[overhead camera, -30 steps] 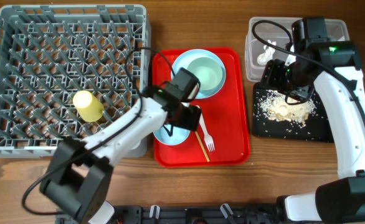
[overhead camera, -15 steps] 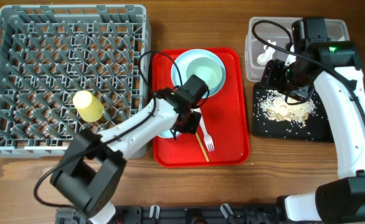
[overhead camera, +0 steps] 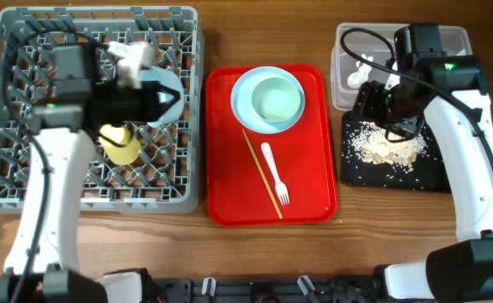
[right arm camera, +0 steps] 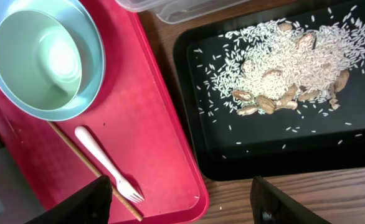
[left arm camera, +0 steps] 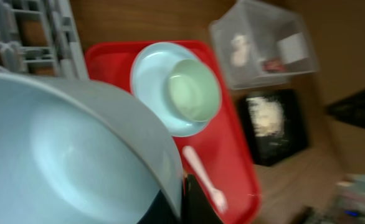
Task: Sort waste into correct bins and load items into the dishwasher rack
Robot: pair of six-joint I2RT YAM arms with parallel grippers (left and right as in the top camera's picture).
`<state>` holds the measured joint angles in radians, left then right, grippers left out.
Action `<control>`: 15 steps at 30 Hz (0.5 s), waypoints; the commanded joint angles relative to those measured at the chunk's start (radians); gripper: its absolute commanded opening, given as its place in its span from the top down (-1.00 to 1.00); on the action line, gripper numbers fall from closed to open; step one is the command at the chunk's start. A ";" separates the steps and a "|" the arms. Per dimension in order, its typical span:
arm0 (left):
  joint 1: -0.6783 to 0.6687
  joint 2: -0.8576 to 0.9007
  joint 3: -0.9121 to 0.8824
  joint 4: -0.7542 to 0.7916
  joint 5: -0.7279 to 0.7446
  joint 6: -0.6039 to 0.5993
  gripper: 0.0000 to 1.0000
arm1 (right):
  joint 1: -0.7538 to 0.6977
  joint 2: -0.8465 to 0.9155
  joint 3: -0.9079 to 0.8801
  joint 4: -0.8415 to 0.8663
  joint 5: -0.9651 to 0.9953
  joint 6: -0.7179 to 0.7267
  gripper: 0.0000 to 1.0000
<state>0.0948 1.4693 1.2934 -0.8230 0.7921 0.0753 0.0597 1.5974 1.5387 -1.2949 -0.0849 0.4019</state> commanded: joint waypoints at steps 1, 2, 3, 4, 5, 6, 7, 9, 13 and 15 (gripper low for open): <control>0.145 0.124 0.003 0.001 0.402 0.079 0.92 | 0.000 -0.024 0.006 -0.001 0.006 -0.006 -0.43; 0.166 0.154 0.003 0.005 0.447 0.079 0.92 | 0.000 -0.024 0.006 -0.001 0.006 -0.006 -0.43; 0.183 0.192 0.003 0.018 0.499 0.079 0.92 | 0.000 -0.024 0.006 -0.001 0.006 -0.006 -0.43; 0.200 0.233 0.003 0.037 0.556 0.079 0.92 | 0.000 -0.024 0.006 -0.002 0.006 -0.006 -0.43; 0.209 0.271 0.003 0.057 0.592 0.077 0.92 | 0.000 -0.024 0.006 -0.002 0.006 -0.006 -0.43; 0.218 0.306 0.003 0.070 0.606 0.074 0.92 | 0.000 -0.024 0.006 -0.002 0.006 -0.006 -0.43; 0.223 0.336 0.003 0.072 0.606 0.075 0.92 | 0.000 -0.024 0.006 -0.003 0.006 -0.006 -0.43; 0.224 0.381 0.003 0.072 0.606 0.075 0.92 | 0.000 -0.024 0.006 -0.003 0.006 -0.006 -0.43; 0.231 0.424 0.003 0.077 0.592 0.075 0.92 | 0.000 -0.024 0.006 -0.005 0.006 -0.005 -0.44; 0.253 0.425 0.003 0.075 0.526 0.074 0.92 | 0.000 -0.024 0.006 -0.007 0.006 -0.006 -0.43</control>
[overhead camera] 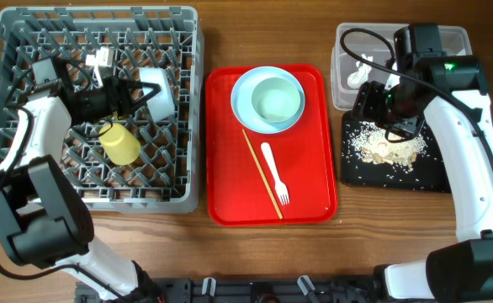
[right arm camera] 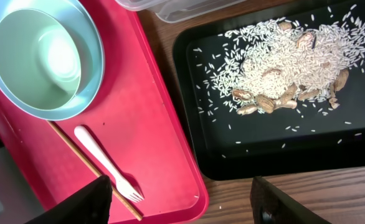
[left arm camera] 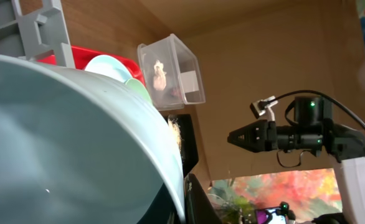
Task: Sort waste into correct bins and load items into the dishwasher rack
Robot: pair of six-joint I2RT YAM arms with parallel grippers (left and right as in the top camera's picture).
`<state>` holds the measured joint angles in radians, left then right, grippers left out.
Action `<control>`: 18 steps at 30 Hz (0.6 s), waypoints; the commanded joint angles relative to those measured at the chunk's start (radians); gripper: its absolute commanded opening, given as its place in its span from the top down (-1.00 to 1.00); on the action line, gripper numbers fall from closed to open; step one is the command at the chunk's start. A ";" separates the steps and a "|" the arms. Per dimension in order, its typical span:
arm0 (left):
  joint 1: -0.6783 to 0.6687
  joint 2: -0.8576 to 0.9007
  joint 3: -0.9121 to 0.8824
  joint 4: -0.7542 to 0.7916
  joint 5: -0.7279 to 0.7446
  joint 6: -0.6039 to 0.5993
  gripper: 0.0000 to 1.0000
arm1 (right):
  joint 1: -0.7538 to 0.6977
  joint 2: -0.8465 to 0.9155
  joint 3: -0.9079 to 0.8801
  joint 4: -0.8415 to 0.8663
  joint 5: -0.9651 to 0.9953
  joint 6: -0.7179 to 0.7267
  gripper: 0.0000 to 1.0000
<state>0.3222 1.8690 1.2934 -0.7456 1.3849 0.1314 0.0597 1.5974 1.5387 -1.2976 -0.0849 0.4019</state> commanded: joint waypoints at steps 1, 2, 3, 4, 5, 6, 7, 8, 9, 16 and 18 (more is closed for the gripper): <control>0.039 0.025 0.003 -0.008 -0.088 0.018 0.90 | 0.000 -0.024 0.006 -0.005 0.006 -0.006 -0.43; 0.052 0.025 0.003 -0.016 -0.104 0.019 0.71 | 0.000 -0.024 0.006 -0.005 0.006 -0.006 -0.43; 0.071 0.025 0.003 -0.024 -0.113 0.019 0.61 | 0.000 -0.024 0.006 -0.005 0.006 -0.006 -0.43; 0.090 0.025 0.003 -0.034 -0.112 0.018 0.50 | 0.000 -0.024 0.006 -0.005 0.006 -0.006 -0.43; 0.115 0.025 0.003 -0.051 -0.112 0.019 0.34 | 0.000 -0.024 0.006 -0.005 0.006 -0.006 -0.44; 0.135 0.025 0.003 -0.065 -0.112 0.018 0.07 | 0.000 -0.024 0.006 -0.005 0.006 -0.006 -0.43; 0.151 0.025 0.003 -0.080 -0.112 0.018 -0.17 | 0.000 -0.024 0.006 -0.004 0.006 -0.005 -0.44; 0.162 0.025 0.003 -0.088 -0.112 0.019 -0.36 | 0.000 -0.024 0.006 -0.004 0.006 -0.005 -0.43; 0.171 0.025 0.003 -0.097 -0.111 0.019 -0.44 | 0.000 -0.024 0.006 -0.004 0.006 -0.005 -0.43; 0.203 -0.030 0.003 -0.101 -0.110 0.018 -1.00 | 0.000 -0.024 0.006 -0.006 0.006 -0.006 -0.43; 0.203 -0.084 0.009 -0.100 -0.111 0.019 -1.00 | 0.000 -0.024 0.006 -0.005 0.006 -0.006 -0.43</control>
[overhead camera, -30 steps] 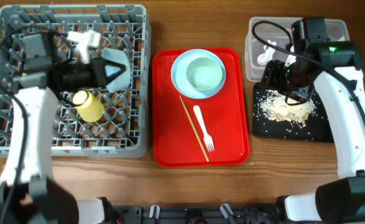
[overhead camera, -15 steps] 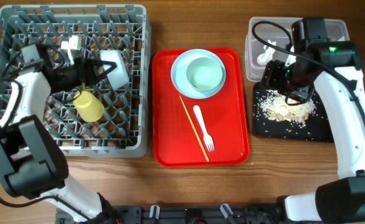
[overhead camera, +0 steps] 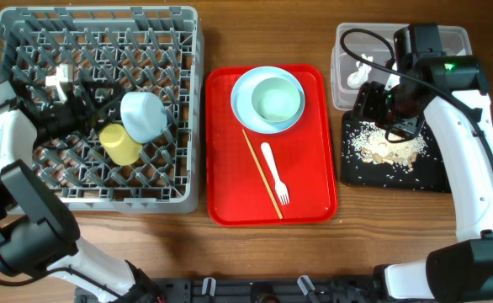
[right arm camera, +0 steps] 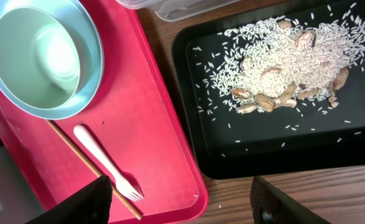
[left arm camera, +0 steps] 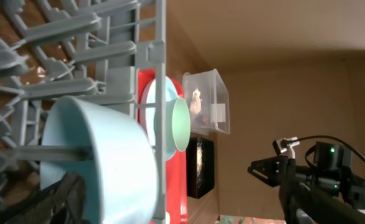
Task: Sort waste into correct bins and load items into the dishwasher rack
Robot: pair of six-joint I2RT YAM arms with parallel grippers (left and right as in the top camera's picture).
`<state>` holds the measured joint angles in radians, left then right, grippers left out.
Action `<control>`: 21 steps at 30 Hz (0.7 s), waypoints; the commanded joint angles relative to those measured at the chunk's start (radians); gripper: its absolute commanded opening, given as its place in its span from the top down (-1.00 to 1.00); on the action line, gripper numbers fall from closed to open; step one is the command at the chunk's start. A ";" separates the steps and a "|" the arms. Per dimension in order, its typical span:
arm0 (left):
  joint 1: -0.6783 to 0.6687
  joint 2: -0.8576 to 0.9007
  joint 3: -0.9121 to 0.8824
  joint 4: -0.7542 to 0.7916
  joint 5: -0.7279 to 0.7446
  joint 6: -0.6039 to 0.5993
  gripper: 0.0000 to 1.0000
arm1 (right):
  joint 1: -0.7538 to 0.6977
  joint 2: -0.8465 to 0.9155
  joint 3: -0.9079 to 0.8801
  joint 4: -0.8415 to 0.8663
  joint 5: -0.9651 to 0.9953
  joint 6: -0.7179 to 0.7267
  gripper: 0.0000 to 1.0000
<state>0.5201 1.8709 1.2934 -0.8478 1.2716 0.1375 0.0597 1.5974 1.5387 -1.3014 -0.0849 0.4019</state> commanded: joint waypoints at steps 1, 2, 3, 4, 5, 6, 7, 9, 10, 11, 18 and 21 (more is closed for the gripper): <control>0.004 -0.116 0.014 0.002 0.002 0.013 -1.00 | 0.000 -0.024 0.006 -0.002 0.006 -0.006 -0.43; 0.002 -0.141 0.020 0.002 0.002 0.013 -0.99 | 0.000 -0.024 0.006 -0.002 0.006 -0.006 -0.43; -0.002 -0.183 0.027 0.003 -0.003 0.013 -1.00 | 0.000 -0.024 0.006 -0.002 0.006 -0.006 -0.43; -0.007 -0.210 0.030 0.003 -0.016 0.012 -0.99 | 0.000 -0.024 0.006 -0.003 0.006 -0.006 -0.43; -0.020 -0.249 0.030 0.003 -0.040 0.012 -1.00 | 0.000 -0.024 0.006 -0.004 0.006 -0.006 -0.43; -0.037 -0.276 0.030 0.003 -0.069 0.012 -1.00 | 0.000 -0.024 0.006 -0.005 0.006 -0.006 -0.43; -0.076 -0.318 0.030 0.003 -0.133 0.012 -1.00 | 0.000 -0.024 0.006 -0.005 0.006 -0.006 -0.43; -0.176 -0.370 0.030 0.010 -0.269 0.011 -1.00 | 0.000 -0.024 0.006 -0.005 0.006 -0.006 -0.43; -0.255 -0.388 0.030 0.026 -0.370 0.000 -1.00 | 0.000 -0.024 0.006 -0.005 0.006 -0.006 -0.43; -0.322 -0.392 0.030 0.050 -0.454 -0.033 -1.00 | 0.000 -0.024 0.006 -0.005 0.006 -0.006 -0.45; -0.743 -0.333 0.098 0.159 -0.918 -0.203 -1.00 | -0.018 -0.024 0.006 -0.029 0.007 0.002 -0.54; -0.862 -0.255 0.165 0.182 -1.085 -0.203 -1.00 | -0.051 -0.024 0.006 -0.040 0.007 0.002 -0.60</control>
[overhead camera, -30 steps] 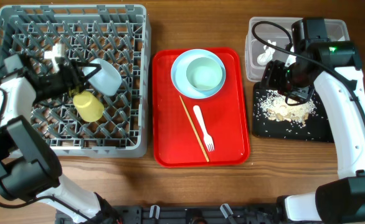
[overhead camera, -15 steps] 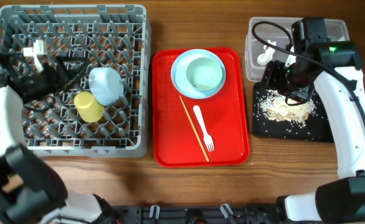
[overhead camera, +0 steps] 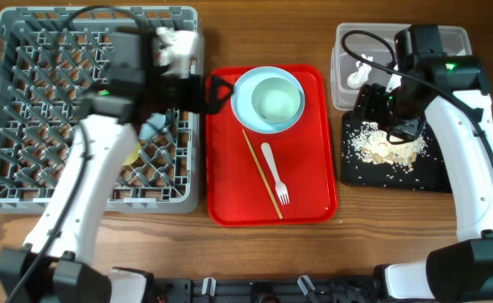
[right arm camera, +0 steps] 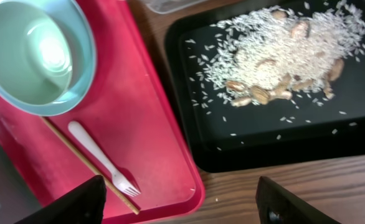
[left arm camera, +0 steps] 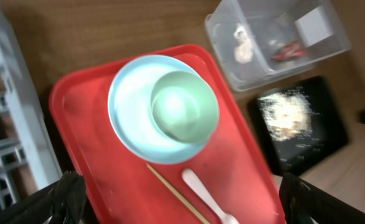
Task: Sort waste into correct bins and load items into the dishwasher rack
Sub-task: 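Grasp the light-blue bowl on the white plate with the left gripper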
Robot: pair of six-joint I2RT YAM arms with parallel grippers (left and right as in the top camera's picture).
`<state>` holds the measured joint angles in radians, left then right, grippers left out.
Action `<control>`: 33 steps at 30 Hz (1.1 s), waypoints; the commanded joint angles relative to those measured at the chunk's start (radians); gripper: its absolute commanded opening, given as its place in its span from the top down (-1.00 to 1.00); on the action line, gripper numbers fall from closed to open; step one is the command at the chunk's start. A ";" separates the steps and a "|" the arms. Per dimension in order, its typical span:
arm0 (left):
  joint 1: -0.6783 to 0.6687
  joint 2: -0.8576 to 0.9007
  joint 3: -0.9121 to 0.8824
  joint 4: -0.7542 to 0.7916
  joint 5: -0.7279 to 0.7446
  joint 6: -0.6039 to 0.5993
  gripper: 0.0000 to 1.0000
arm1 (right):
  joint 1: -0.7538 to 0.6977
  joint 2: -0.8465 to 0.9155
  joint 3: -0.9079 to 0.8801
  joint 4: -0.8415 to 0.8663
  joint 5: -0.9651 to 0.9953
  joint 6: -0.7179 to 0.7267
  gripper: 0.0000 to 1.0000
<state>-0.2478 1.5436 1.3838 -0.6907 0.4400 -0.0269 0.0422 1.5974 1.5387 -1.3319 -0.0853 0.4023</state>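
My left gripper [overhead camera: 219,91] is open and empty above the left edge of the red tray [overhead camera: 230,202]. In its wrist view it [left arm camera: 182,214] looks down on a pale green bowl [left arm camera: 184,106] nested in a light blue plate [left arm camera: 129,118], a wooden chopstick [left arm camera: 176,198] and a white fork [left arm camera: 204,194]. A light blue bowl [overhead camera: 152,126] rests in the grey dishwasher rack [overhead camera: 28,198], half hidden by the left arm. My right gripper [right arm camera: 179,214] is open, above the tray's right edge and the black tray [right arm camera: 282,134] of rice and peanuts [right arm camera: 276,59].
A clear plastic bin [overhead camera: 345,50] with scraps stands at the back right, behind the black tray [overhead camera: 432,181]. A yellow cup [overhead camera: 131,153] sits in the rack, mostly under the left arm. Bare wooden table lies along the front.
My left gripper was open inside the rack beside the light blue bowl; now it is open over the red tray's left side. The bowl stays in the rack. The right gripper shifted slightly.
My left gripper was shut on the light blue bowl above the rack, then held it further left and lower in the rack. Then it was open, with the bowl resting next to the yellow cup. Now it is over the red tray.
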 commanded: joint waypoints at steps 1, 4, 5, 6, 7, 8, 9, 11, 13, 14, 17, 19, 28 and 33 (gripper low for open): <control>-0.117 0.092 0.081 0.047 -0.278 -0.038 -1.00 | -0.053 -0.024 0.006 -0.014 0.008 0.001 -0.61; -0.198 0.174 0.082 0.161 -0.312 -0.034 -1.00 | -0.114 -0.024 0.006 -0.023 0.006 0.002 -0.69; -0.216 0.198 0.082 0.187 -0.311 -0.034 -1.00 | -0.131 -0.024 0.006 -0.024 0.005 0.001 -0.71; -0.239 0.227 0.082 0.219 -0.312 -0.033 -1.00 | -0.153 -0.024 0.006 -0.024 -0.003 -0.007 -0.72; -0.263 0.260 0.082 0.246 -0.311 -0.033 -1.00 | -0.164 -0.024 0.006 -0.024 -0.010 -0.009 -0.72; -0.283 0.288 0.082 0.266 -0.311 -0.034 -0.99 | -0.172 -0.024 0.006 -0.024 -0.012 -0.010 -0.72; -0.303 0.317 0.082 0.278 -0.311 -0.033 -0.99 | -0.176 -0.024 0.006 -0.023 -0.012 -0.010 -0.73; -0.343 0.371 0.082 0.286 -0.312 -0.030 -0.99 | -0.177 -0.024 0.006 -0.023 -0.012 -0.010 -0.72; -0.376 0.422 0.082 0.286 -0.331 -0.030 -1.00 | -0.177 -0.024 0.006 -0.022 -0.012 -0.010 -0.72; -0.388 0.445 0.082 0.283 -0.357 -0.030 -0.99 | -0.177 -0.024 0.006 -0.022 -0.012 -0.010 -0.73; -0.409 0.506 0.081 0.246 -0.476 -0.030 -0.73 | -0.177 -0.024 0.006 -0.023 -0.012 -0.011 -0.73; -0.409 0.527 0.080 0.208 -0.523 -0.030 -0.52 | -0.177 -0.024 0.006 -0.022 -0.012 -0.010 -0.73; -0.398 0.535 0.081 0.160 -0.551 -0.030 0.70 | -0.177 -0.024 0.006 -0.023 -0.012 -0.010 -0.73; -0.397 0.499 0.081 0.159 -0.551 -0.030 0.92 | -0.177 -0.024 0.006 -0.023 -0.012 -0.011 -0.73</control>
<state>-0.6525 2.0682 1.4544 -0.5304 -0.1081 -0.0509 -0.1318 1.5974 1.5387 -1.3537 -0.0887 0.4015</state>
